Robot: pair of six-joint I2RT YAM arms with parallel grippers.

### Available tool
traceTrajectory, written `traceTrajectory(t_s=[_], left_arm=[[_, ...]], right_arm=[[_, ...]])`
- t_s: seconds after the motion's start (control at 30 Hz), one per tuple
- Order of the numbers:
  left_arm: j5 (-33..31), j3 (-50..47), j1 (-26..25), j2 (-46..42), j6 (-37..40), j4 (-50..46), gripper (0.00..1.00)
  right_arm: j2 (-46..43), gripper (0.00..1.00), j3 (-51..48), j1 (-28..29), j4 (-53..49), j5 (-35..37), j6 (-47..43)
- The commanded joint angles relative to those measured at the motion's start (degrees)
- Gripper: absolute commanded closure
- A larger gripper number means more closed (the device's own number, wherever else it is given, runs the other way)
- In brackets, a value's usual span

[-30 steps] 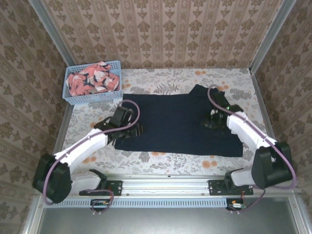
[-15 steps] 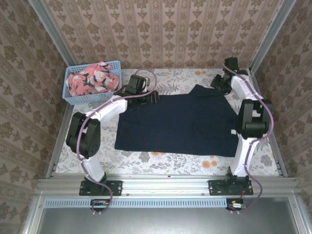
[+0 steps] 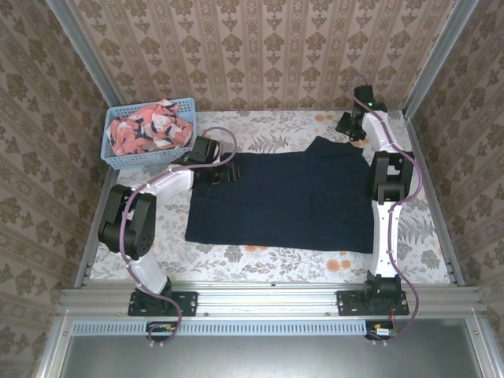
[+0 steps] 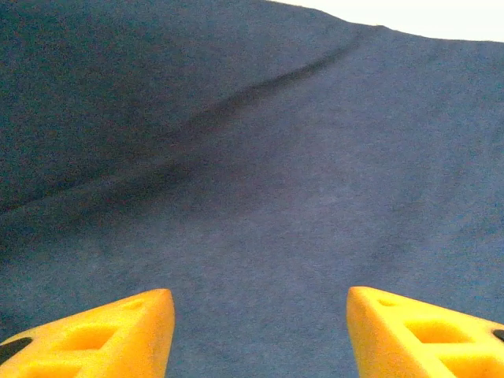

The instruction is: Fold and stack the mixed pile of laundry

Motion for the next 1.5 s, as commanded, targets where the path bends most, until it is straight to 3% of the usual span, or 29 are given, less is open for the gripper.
traceTrajectory(t_s=[0.0,0.37,0.57,0.6,0.77,0.87,1.07,1.23,1.37,1.47], left_arm=[[1.0,-1.0,0.6,-2.6,-0.8,-0.1,0.39],[1.2,0.0,0.7,-3.2,-1.2,-1.0,0.39],[0.3,-0.5,1.2,-4.0,-0.5,-2.0,0.39],[0.2,-0.4,1.5,-4.1,-0.4,-2.1,0.39],[-0.3,0.4,4.6,-4.8,0.9,-3.1,0.38],[-1.1,1.4,5.8,-5.2,2.0,-3.7,0.38],[-1.5,3.3,8.2,-4.4,2.8,-3.6,0.37],[-1.7,7.0,10.0,-2.2,3.5,-4.4,0.35],[-1.6,9.1,10.4,-0.5,3.7,-4.4,0.35],[-1.8,11.0,10.4,1.7,3.6,-4.9,0.35]], right_arm=[[3.1,0.58,3.7,-0.5,-7.1,2.3,-0.7],[9.5,0.66,10.7,-0.7,-12.0,2.1,-0.3],[9.9,0.98,12.0,-0.8,-12.4,1.6,-0.7],[9.6,1.0,12.0,-0.9,-12.3,1.4,-0.7],[6.3,0.99,12.0,-0.8,-11.5,0.7,-0.5],[5.1,0.72,11.6,-0.6,-11.7,1.2,-1.1],[6.5,0.7,11.0,0.1,-12.3,1.4,-1.6],[8.4,0.72,11.0,0.9,-13.5,1.6,-1.4],[8.6,0.96,10.6,1.0,-13.2,1.6,-0.6],[7.4,1.0,11.0,0.8,-12.4,1.7,-0.6]])
